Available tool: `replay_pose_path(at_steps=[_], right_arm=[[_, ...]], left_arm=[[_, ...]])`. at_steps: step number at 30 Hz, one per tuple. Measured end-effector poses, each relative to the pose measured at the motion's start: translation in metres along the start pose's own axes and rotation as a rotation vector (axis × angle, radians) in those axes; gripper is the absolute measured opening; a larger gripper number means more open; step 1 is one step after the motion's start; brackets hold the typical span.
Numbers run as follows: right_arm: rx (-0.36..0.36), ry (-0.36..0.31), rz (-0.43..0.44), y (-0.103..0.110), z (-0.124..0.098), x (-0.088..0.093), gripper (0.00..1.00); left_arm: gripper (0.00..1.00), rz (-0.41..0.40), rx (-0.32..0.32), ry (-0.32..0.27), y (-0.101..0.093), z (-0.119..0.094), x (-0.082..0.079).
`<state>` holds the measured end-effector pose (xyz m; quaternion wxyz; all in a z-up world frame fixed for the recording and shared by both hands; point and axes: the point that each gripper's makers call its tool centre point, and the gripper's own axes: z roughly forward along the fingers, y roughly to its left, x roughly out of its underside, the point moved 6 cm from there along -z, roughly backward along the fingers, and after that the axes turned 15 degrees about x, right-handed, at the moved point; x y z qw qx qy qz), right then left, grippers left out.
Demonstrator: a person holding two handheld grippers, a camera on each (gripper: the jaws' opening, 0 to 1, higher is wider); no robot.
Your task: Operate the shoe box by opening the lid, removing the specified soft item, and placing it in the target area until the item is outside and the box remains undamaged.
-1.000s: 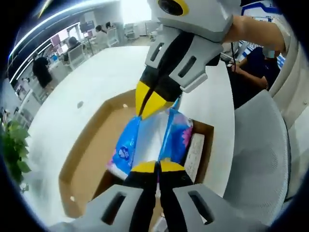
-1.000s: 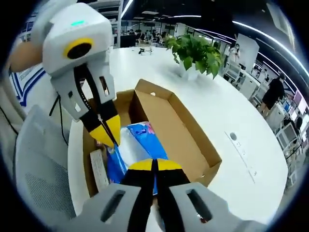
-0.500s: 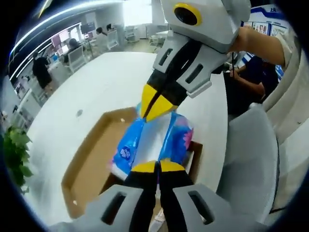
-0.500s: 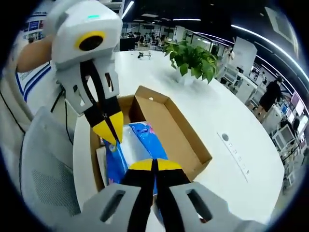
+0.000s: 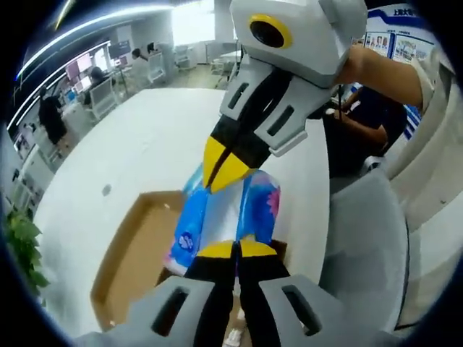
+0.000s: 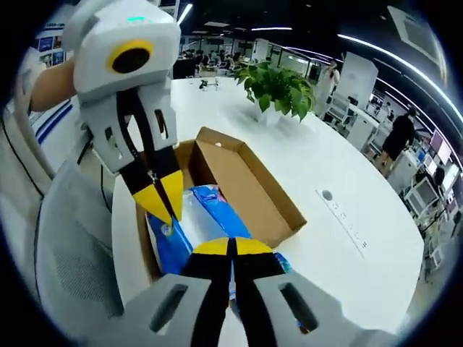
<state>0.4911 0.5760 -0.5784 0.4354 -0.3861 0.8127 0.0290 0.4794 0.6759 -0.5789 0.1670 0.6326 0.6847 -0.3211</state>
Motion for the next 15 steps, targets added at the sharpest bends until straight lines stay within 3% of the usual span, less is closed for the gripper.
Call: replay_pose_path(at_steps=[15], right_arm=[[0.04,0.039,0.044,-0.029,-0.025,0.044,0.0]], left_arm=[[0.0,0.037,0.055,-0.014,-0.003,0.046,-0.039]])
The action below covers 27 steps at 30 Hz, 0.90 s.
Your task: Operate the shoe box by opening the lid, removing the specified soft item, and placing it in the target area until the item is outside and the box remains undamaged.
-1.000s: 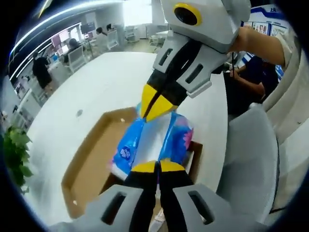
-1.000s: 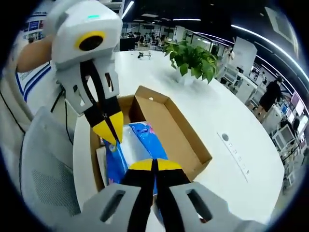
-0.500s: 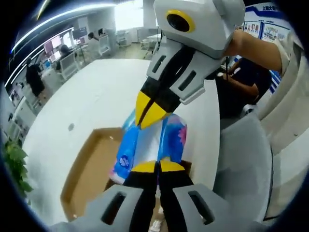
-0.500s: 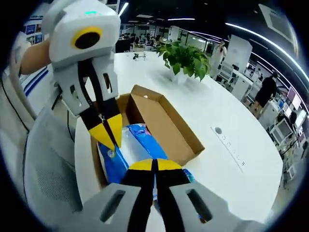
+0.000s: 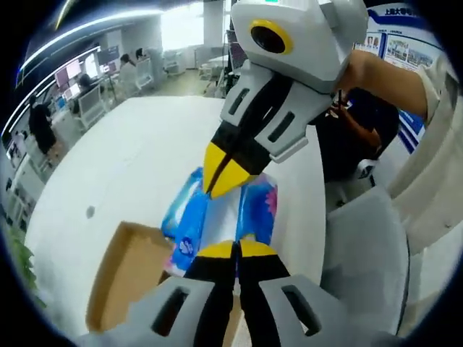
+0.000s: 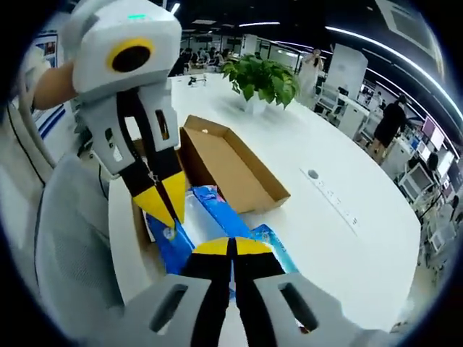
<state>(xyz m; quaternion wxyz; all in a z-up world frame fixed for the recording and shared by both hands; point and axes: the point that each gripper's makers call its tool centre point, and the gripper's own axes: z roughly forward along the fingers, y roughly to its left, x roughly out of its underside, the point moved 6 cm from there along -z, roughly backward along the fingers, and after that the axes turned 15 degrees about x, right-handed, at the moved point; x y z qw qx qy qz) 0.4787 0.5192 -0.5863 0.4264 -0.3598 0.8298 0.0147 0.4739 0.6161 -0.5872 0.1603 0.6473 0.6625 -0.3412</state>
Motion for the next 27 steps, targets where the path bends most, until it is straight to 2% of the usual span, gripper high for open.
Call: replay_pose_path(at_steps=[19,27], right_arm=[[0.066,0.021,0.069,-0.054,-0.024,0.053,0.0],[0.072,0.031,0.053,-0.069,-0.029,0.069,0.0]], left_arm=[[0.0,0.044,0.052,-0.031,0.008,0.053,-0.051],[0.0,0.054,0.094,-0.029,0.015,0.072,-0.067]])
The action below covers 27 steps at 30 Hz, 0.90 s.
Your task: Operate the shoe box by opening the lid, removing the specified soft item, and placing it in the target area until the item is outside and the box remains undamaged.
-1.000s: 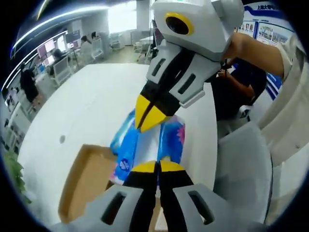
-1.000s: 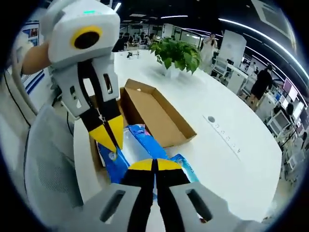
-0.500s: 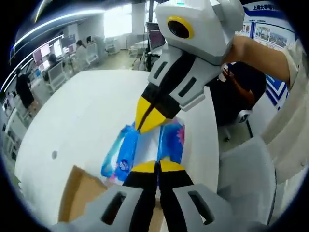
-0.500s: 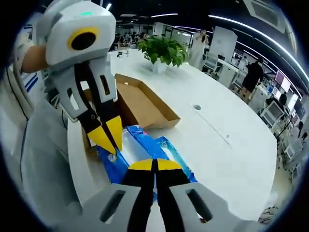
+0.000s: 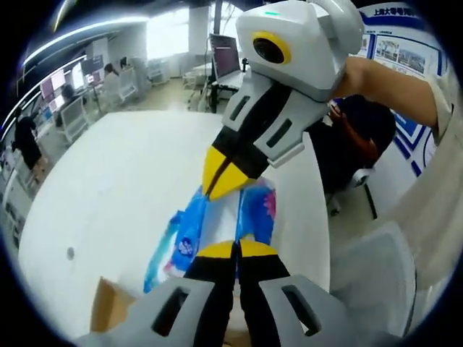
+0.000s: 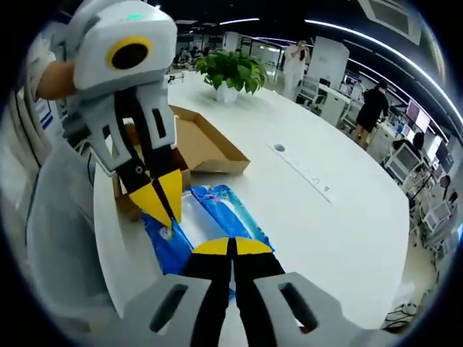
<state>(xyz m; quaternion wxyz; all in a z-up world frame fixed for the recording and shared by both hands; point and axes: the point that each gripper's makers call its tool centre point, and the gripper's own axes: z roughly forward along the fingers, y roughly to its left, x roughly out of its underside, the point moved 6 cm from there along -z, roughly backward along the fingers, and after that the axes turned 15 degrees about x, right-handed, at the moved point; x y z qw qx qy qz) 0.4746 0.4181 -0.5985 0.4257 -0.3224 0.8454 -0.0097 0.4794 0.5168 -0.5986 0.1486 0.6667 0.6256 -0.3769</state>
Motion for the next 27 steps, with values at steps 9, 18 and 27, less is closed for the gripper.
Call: replay_pose_path(at_steps=[9,18,27], right_arm=[[0.01,0.019,-0.005,-0.021,-0.001,0.02,0.0],[0.023,0.05,-0.016,-0.042,0.002,0.04,0.0],[0.046,0.071,-0.012,-0.062,0.008,0.051,0.0]], left_arm=[[0.0,-0.02,0.052,-0.024,0.012,0.026,-0.014],[0.0,-0.02,0.092,-0.019,0.026,0.051,-0.027],[0.0,-0.014,0.121,-0.003,0.038,0.071,-0.04]])
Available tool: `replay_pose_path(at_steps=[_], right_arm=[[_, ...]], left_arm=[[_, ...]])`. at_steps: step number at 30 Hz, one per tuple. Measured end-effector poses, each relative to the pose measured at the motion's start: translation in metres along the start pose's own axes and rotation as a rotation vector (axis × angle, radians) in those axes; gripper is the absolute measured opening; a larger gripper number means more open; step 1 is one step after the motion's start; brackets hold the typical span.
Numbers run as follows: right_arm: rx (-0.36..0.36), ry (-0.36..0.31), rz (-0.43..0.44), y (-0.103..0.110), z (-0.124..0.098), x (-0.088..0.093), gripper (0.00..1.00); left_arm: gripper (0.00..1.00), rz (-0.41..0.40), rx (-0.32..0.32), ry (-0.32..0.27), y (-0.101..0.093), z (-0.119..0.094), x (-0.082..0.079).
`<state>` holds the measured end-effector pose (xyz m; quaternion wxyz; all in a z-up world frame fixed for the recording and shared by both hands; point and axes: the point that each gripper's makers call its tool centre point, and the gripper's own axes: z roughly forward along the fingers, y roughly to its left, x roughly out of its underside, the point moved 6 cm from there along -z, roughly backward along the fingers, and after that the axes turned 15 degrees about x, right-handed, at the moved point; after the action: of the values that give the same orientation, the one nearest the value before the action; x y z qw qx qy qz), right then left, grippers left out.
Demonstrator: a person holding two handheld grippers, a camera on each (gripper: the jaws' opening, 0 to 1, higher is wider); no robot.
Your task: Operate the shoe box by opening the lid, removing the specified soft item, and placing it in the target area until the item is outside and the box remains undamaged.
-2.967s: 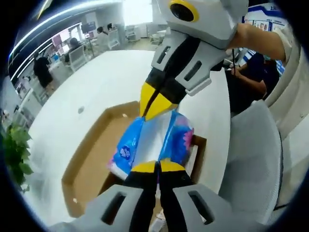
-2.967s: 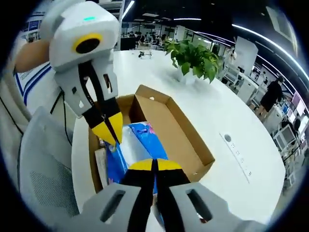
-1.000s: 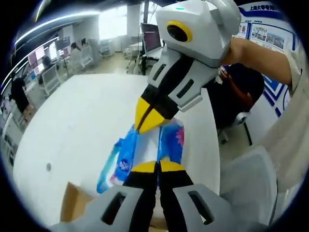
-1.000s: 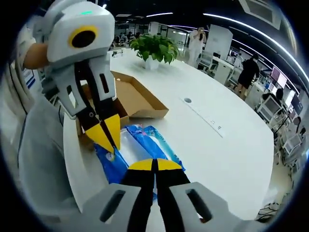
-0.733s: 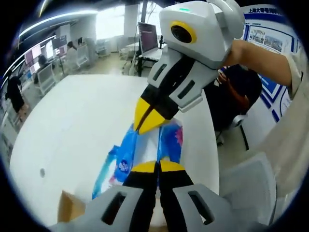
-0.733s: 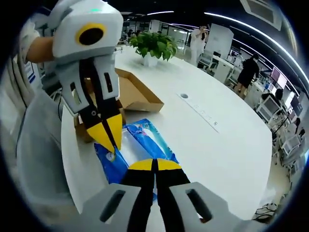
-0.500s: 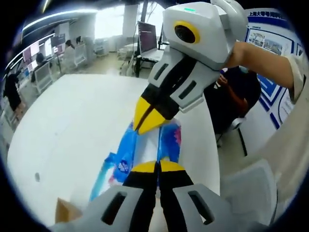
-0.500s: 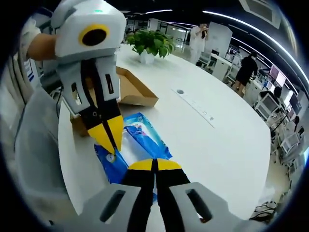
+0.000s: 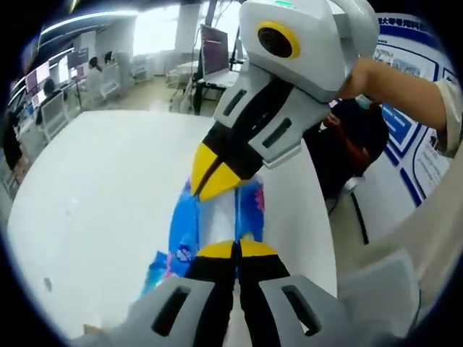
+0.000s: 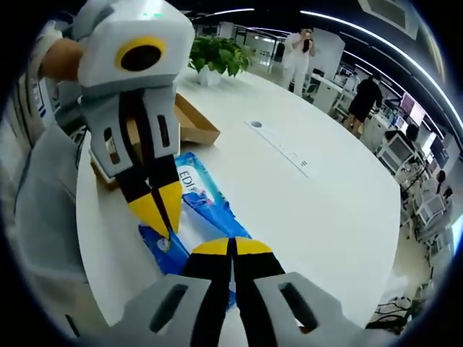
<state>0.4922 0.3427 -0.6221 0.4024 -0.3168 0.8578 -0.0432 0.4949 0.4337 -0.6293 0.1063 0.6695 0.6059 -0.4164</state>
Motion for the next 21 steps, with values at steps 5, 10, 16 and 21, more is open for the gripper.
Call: replay_pose_path(at_steps=[5,10,16,21], right_arm=[[0.01,0.004,0.007,-0.01,0.004,0.006,0.0],[0.029,0.016,0.016,-0.02,0.007,0.016,0.0],[0.047,0.037,0.036,-0.028,0.013,0.032,0.0],[0.067,0.055,0.064,-0.033,0.019,0.043,0.0]], left_arm=[[0.0,-0.003,0.011,0.001,0.011,0.011,-0.006],[0.0,-0.002,0.019,0.007,0.02,0.022,-0.01],[0.0,-0.009,0.027,0.01,0.03,0.036,-0.01],[0.0,-0.022,0.039,0.0,0.035,0.049,-0.012]])
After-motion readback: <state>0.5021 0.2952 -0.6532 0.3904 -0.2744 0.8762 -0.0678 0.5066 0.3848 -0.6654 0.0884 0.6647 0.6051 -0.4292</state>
